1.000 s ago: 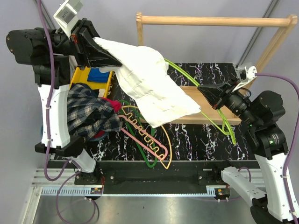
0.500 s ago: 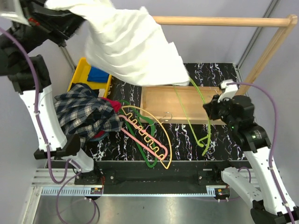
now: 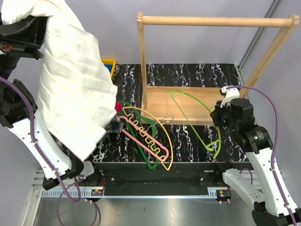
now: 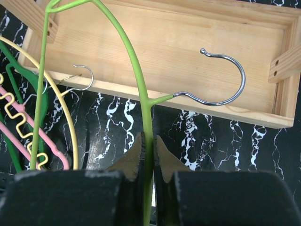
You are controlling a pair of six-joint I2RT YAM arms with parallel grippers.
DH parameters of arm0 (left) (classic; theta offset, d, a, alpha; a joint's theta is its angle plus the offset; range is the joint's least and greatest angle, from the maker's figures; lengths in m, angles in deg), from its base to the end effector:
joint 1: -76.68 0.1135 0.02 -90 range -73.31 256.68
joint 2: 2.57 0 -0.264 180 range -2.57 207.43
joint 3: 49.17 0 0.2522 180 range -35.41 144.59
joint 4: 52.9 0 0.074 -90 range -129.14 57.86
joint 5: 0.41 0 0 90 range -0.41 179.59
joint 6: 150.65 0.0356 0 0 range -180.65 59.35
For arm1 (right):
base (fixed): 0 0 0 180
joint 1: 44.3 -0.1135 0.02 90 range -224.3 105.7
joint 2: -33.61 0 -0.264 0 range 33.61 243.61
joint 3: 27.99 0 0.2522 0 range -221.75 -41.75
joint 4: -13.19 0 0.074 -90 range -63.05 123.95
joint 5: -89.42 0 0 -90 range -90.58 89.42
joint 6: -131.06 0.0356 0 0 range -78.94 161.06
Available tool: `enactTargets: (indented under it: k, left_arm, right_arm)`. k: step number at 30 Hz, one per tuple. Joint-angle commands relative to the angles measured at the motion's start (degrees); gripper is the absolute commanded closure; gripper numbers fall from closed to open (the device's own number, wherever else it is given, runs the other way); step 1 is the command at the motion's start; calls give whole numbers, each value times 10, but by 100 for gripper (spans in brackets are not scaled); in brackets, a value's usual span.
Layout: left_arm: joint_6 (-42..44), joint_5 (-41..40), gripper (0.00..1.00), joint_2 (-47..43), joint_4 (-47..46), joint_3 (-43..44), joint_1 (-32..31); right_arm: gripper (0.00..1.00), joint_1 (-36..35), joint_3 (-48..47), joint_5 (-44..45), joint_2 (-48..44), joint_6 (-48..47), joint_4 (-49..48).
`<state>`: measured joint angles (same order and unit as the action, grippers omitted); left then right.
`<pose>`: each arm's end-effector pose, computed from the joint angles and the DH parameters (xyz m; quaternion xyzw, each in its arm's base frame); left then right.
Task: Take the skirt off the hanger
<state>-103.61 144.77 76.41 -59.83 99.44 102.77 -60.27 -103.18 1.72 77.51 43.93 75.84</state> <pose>0.0840 0.0086 0.7008 0.3202 0.3461 -0.1827 0.8627 0.1339 0.0368 0.3705 -0.0897 0.8672 0.0629 0.4859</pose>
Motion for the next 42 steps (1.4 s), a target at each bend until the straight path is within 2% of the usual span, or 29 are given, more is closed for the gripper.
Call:
enactTargets:
  k: [1,5,8,12,15,19,22,23,25,26,27,28,29,30,31,33,35,38,39,42]
  left_arm:
    - [-20,-33,100,-12,-32,-67,91]
    - [-76,-10,100,-15,-69,-122,176]
    - [-160,30,100,-3,-138,-140,249]
    - [-231,73,100,-11,-189,-180,298]
    - [-280,125,100,-7,-227,-187,310]
    - [-353,179,100,-15,-337,-238,310]
    - [-354,225,100,-57,-352,-328,310]
    - [-347,249,100,-69,-348,-386,310]
    - [-289,276,100,-112,-330,-454,311]
    - [-253,295,100,-128,-299,-526,311]
    - [-152,301,100,-142,-245,-555,314]
    - [-95,303,100,-155,-116,-577,316]
    - [-39,308,100,-174,-58,-610,314]
    - [50,306,100,-178,-6,-620,314]
    - [86,297,100,-175,89,-624,314]
    - [176,290,100,-175,164,-635,310]
    - [221,290,100,-181,196,-654,309]
    - [377,268,100,-183,366,-657,309]
    - [485,254,100,-184,463,-654,309]
    - [587,188,99,-187,523,-656,310]
  right_arm:
    - [100,1,-29,-21,-7,9,-29]
    - [100,0,-30,-60,-7,17,-37]
    - [100,-3,-38,-63,5,20,-47]
    - [100,-13,-52,-63,17,32,-70]
    - [100,-27,-55,-61,36,41,-99]
    - [100,-96,-52,-27,72,49,-147]
    - [100,-156,-48,8,109,53,-191]
    - [100,-167,-49,12,129,53,-199]
    - [100,-191,-49,21,147,52,-217]
    - [100,-213,-47,23,160,50,-222]
    - [100,-221,-45,28,167,47,-230]
    - [100,-228,-45,31,173,46,-232]
    - [100,-238,-42,31,183,45,-235]
    - [100,-242,-40,30,188,46,-241]
    - [100,-245,-37,26,189,47,-244]
    - [100,-257,-30,21,199,48,-250]
    - [100,-264,-27,22,206,46,-249]
    - [100,-272,-20,24,214,41,-248]
    - [100,-272,-19,24,216,39,-249]
    - [100,-272,-12,24,224,39,-249]
